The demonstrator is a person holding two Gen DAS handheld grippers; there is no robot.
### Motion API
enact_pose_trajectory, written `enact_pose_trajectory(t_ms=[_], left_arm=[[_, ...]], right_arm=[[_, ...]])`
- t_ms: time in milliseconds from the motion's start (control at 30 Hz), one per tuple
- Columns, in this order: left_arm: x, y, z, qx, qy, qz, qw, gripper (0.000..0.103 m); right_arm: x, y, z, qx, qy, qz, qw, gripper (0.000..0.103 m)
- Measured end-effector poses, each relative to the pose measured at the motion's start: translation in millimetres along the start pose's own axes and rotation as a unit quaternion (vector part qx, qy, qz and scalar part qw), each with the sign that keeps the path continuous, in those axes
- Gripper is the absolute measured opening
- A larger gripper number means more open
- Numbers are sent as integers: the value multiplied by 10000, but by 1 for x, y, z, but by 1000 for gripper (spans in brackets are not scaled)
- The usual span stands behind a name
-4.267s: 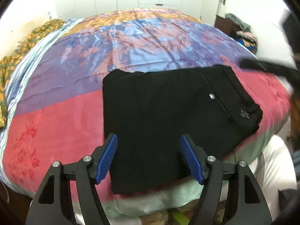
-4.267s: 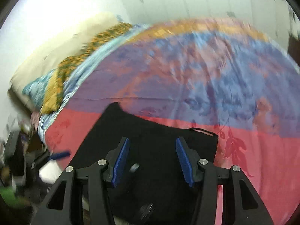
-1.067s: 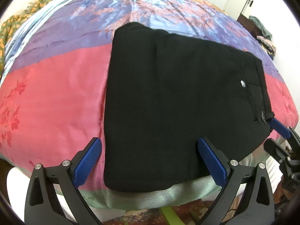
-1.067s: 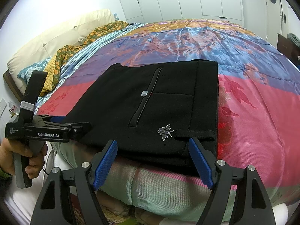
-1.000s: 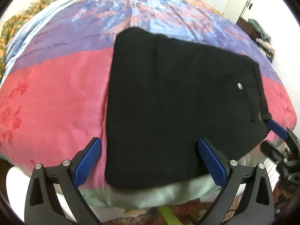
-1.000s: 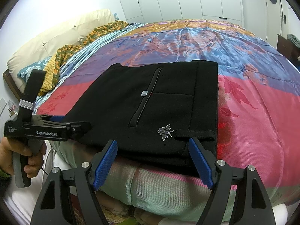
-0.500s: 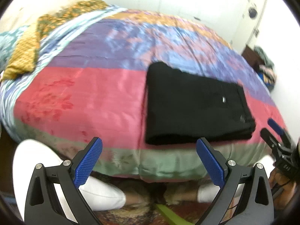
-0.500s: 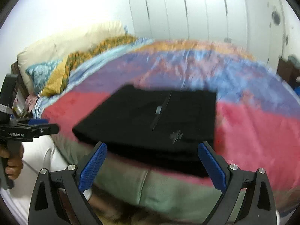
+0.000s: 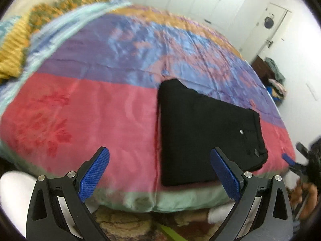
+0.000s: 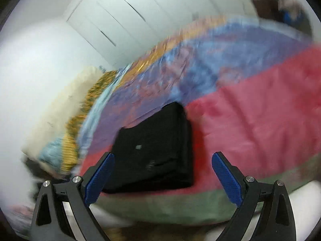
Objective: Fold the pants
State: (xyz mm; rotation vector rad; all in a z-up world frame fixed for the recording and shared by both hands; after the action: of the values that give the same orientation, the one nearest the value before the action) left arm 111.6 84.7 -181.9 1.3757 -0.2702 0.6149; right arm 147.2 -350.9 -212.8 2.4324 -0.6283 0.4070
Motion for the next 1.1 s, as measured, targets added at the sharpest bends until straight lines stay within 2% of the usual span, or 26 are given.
enact_pose_trajectory(t_ms=[67, 167, 233, 367, 433, 500, 567, 633, 667, 700, 767, 833, 933, 1067, 1100], left_arm=[[6, -20, -2, -192, 10, -303, 9994, 100], [8, -52, -2, -415, 105, -813, 9958, 100], [7, -69, 2, -556, 129, -1033, 9930, 100], [12, -98, 12, -780, 72, -1279, 9887, 100], [13, -117, 13, -821, 181, -1525, 9847, 100], [13, -129, 16, -939, 339, -1606, 9820, 100], [13, -132, 23, -1097, 334, -1641, 9798, 97], [11, -131, 39, -1484, 189, -1756, 9730, 44], [14, -127, 42, -1396, 164, -1720, 9750, 39], [19, -119, 46, -1363, 107, -1653, 9767, 29], [36, -100, 55, -1473, -56, -1453, 9783, 26], [60, -80, 63, -1661, -172, -1192, 9787, 26], [105, -63, 70, -1676, -366, -741, 9824, 26], [165, -69, 72, -1597, -401, -245, 9861, 26], [175, -77, 75, -1504, -464, -167, 9874, 30]], right_arm=[[15, -22, 8, 288, -282, -538, 9977, 97], [31, -59, 23, 44, -213, -1072, 9940, 97], [38, -80, 40, -36, -280, -1201, 9924, 97], [39, -119, 68, 543, -684, -1577, 9836, 94], [37, -135, 75, 710, -666, -1811, 9786, 92], [36, -146, 73, 939, -586, -1992, 9737, 90], [31, -152, 71, 908, -397, -2225, 9699, 87], [26, -162, 67, 742, -118, -2479, 9659, 75], [25, -164, 65, 778, -72, -2502, 9650, 64], [25, -161, 58, 894, 12, -2459, 9652, 49], [30, -156, 44, 1035, 185, -2381, 9655, 41], [44, -150, 23, 1191, 362, -2308, 9650, 38], [79, -153, -10, 1340, 800, -2122, 9647, 38], [141, -172, -29, 1471, 1023, -1714, 9688, 38], [155, -182, -27, 1502, 977, -1666, 9696, 38]])
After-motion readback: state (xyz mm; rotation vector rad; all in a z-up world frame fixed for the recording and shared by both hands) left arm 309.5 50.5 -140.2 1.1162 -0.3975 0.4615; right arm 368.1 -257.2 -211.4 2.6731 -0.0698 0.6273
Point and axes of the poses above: each gripper's, at about its wrist camera, not at the fingertips, and y roughly against the way its jaws point, z to its right, x to its top, the point moved 3 cm from there along -y, roughly the way its jaws point, and after that the axes turned 7 degrees about x, right-handed, at the moved point
